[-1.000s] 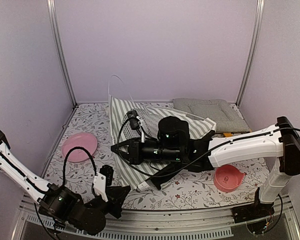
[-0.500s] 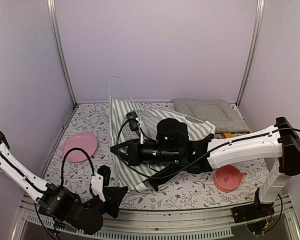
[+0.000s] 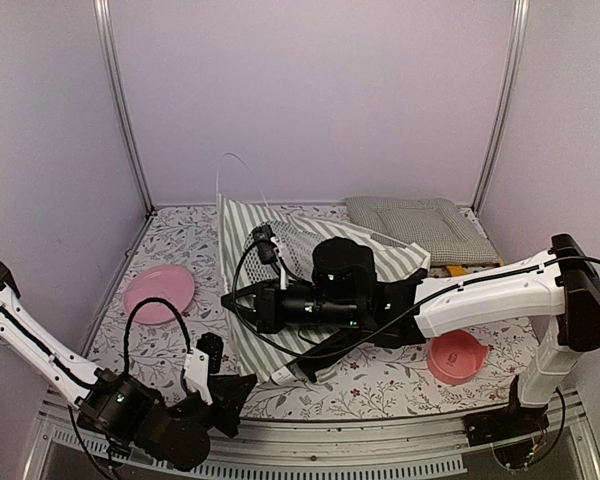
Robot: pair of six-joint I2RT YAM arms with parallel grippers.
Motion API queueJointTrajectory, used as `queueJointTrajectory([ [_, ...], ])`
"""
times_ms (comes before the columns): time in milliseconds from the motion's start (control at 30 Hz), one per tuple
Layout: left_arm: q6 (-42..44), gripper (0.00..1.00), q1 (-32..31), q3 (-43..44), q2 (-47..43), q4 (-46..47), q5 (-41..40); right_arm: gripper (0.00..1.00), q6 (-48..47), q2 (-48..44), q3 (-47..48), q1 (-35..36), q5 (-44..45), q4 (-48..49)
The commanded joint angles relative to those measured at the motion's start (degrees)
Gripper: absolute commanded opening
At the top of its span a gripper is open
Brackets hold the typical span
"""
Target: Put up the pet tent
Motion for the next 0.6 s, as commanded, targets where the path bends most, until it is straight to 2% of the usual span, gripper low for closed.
queueJointTrajectory([
  [0,-0.3,0.0,-2.5,-0.5,1.1,-2.8,6.2,0.0,-2.4,-2.6,1.6,-1.5,5.7,6.7],
  [567,1.9,0.0,-2.5,0.8,0.3,-3.1,5.6,0.0,-2.3,-0.7,1.2,-1.5,6.4,6.4],
])
